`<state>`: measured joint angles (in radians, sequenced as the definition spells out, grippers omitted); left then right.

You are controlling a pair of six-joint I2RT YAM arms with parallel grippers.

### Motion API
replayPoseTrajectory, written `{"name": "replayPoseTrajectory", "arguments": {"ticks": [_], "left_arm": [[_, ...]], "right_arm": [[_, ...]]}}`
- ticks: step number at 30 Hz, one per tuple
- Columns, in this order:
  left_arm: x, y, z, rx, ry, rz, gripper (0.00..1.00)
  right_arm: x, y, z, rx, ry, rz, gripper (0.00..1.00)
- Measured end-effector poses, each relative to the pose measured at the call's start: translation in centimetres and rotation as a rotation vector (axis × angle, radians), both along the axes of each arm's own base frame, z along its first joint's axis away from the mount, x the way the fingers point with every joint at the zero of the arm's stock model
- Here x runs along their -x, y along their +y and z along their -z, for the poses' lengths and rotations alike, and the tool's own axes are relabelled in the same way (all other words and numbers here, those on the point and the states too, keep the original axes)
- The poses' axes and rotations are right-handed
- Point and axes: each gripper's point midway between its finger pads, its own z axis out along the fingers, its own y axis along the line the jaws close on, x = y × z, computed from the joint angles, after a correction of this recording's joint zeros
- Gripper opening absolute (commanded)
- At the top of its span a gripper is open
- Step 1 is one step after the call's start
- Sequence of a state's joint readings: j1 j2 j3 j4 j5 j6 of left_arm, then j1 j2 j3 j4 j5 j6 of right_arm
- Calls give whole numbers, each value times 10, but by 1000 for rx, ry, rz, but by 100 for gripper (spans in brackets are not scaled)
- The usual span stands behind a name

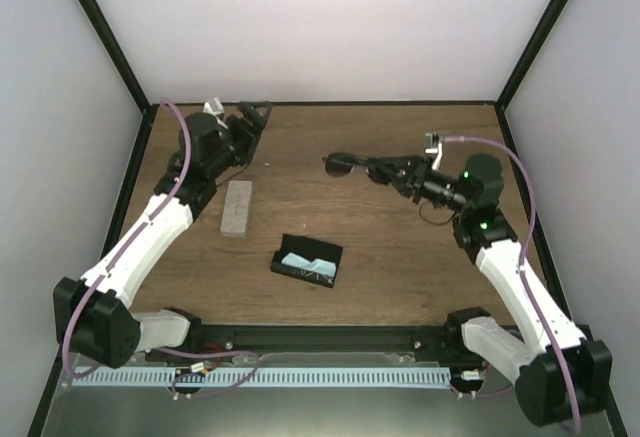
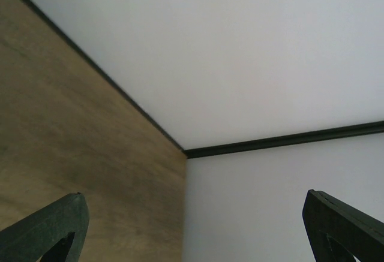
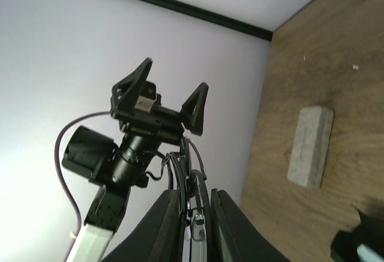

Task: Organize the sunglasses
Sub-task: Place the sunglasses in the sunglasses case.

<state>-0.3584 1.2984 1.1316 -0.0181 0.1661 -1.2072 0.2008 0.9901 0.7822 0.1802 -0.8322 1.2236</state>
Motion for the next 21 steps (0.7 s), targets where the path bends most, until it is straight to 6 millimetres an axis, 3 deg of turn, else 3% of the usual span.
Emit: {"name": "replayPoseTrajectory", "arguments": {"ticks": [4,10,14,21], "left_arm": [[16,5,38,-51,66,9,100],[49,18,117,-163,222,27,100],[67,24,144,-221,274,40,100],[74,23,165,-273,320,86,100]], "right_arm": [[24,2,22,7,33,-20,15],[47,10,58,24,102,-38,15],[63,31,82,41,157,-83,15],[77,69,134,125,266,-121,15]]}}
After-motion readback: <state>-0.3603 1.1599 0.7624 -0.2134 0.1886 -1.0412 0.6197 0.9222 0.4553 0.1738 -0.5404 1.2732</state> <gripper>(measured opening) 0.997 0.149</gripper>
